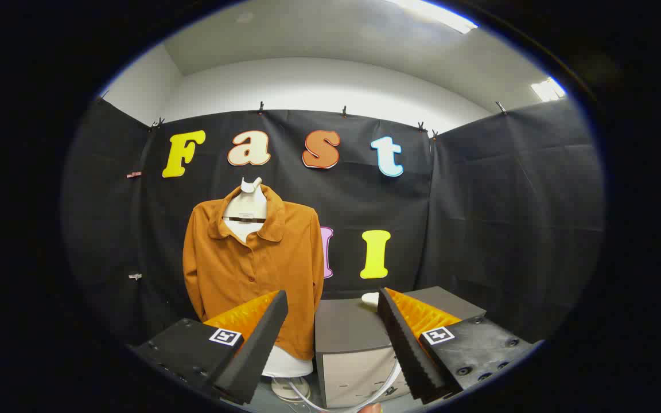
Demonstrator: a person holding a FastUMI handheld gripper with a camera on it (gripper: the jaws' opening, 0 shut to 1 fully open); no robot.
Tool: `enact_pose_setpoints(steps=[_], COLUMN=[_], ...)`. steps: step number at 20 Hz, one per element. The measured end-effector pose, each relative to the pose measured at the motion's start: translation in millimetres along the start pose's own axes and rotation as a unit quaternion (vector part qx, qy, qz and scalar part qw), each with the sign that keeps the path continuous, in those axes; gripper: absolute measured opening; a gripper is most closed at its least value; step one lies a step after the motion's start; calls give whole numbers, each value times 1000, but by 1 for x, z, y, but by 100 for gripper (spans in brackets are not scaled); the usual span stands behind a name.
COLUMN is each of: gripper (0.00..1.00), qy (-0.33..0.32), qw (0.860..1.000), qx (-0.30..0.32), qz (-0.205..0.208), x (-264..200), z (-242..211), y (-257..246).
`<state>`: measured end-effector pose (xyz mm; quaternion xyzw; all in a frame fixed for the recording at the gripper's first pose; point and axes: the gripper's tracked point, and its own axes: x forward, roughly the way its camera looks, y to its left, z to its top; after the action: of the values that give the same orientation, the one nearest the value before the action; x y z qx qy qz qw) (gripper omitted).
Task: Iron the clothes twice with a garment steamer, once on the left side and once on the right side.
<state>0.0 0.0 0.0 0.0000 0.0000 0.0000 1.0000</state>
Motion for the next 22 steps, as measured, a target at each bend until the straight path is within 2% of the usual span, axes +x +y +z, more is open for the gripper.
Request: enact_pose_setpoints(steps=[22], gripper=[98], qy=[18], qw=[1000], qx=[3], qz=[2], x=[4], z=[-10], y=[11])
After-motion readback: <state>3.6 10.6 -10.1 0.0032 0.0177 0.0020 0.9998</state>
